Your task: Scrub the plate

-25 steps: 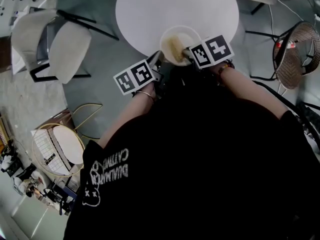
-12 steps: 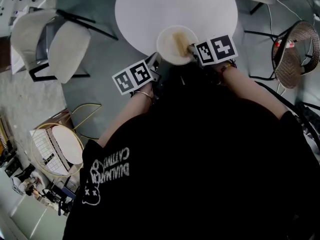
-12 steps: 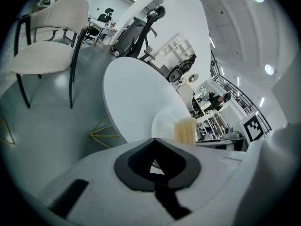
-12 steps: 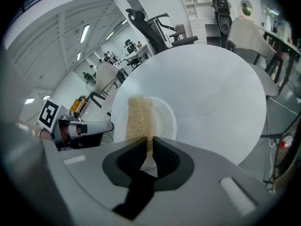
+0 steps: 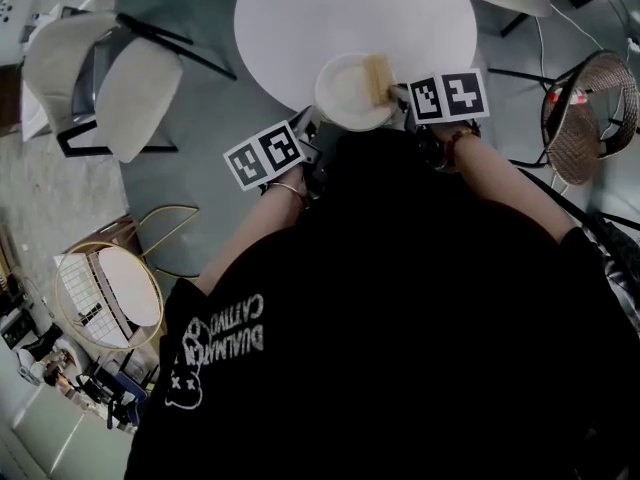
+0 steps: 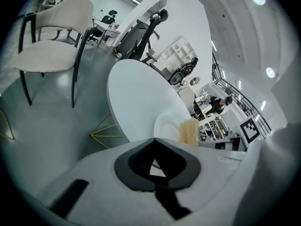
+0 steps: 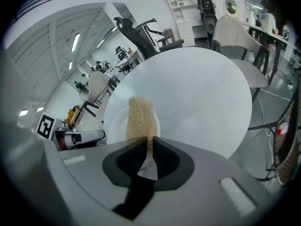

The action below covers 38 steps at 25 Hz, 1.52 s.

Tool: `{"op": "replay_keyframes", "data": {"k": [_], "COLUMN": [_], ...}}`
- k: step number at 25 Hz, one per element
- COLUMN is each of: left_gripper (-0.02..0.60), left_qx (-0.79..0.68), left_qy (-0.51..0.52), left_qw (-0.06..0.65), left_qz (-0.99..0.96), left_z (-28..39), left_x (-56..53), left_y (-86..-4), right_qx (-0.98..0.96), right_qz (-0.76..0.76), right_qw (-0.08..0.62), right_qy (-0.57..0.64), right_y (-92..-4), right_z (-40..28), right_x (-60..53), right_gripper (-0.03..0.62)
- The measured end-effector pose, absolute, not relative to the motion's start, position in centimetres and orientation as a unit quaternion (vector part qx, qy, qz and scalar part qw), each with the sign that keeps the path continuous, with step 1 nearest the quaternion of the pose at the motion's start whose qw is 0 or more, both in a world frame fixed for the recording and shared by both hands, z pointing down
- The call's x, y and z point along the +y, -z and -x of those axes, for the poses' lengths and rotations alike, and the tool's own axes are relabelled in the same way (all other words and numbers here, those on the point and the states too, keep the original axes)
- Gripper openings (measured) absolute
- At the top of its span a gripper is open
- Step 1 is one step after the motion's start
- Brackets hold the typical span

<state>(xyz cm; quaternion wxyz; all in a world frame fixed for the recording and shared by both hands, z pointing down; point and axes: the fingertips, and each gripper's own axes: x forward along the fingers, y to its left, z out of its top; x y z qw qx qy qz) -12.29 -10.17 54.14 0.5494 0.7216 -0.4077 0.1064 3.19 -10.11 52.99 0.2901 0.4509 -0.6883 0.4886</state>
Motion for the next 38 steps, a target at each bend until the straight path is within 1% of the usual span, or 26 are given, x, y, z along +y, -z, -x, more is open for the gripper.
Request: {"op": "replay_keyframes", "data": {"k": [13,15,18,22,24,26,31,38], "left_gripper": [0.000,0.000,0.000,0.000,0.000,0.000,0.000,0.000], "left_qx": [-0.400,-0.399,-0.386,-0.362,-0.346,-0.331,-0.328,-0.336], "left_qy": [-0.114,-0.122,-0.144,-0.153,-0.159,-0.167,-0.154,-0.143], "left_qw": [0.546,0.536,0.518,0.520,0.512,0.507,0.528,0.536], "left_qz": [-0.727,-0.735,-0.750,-0.758,-0.770,-0.778,-0.768,-0.761], "left_z": [11.7,11.7,11.2,10.0,9.4,8.8,8.9,9.4], "left_x": [-9.7,-9.7,-9.3,-8.8,-8.5,-8.1,-8.1,-8.7], "left_y": [-54.2,-54.0,-53.7,-53.6,-53.4,-53.4,-53.7,-53.8], "right_qx": [-0.678,-0.686,-0.717,-0.752,-0.762,-0.767,-0.766,-0.753], "right_qz": [-0.486,-0.476,-0.429,-0.349,-0.322,-0.307,-0.311,-0.357], "right_qw": [0.256,0.247,0.236,0.272,0.292,0.298,0.297,0.308], "right_qy": [-0.489,-0.491,-0.497,-0.489,-0.480,-0.479,-0.478,-0.460], "right_y": [-52.3,-52.0,-51.2,-51.3,-51.5,-51.6,-51.9,-52.5], "right_z": [-5.2,-4.6,-1.8,2.0,3.1,3.8,4.0,2.2], "right_x": [-10.6,-10.6,-10.2,-8.3,-7.5,-7.0,-7.2,-8.3], "right_gripper": [0.042,0.042,0.041,0.041,0.043,0.043,0.042,0.041]}}
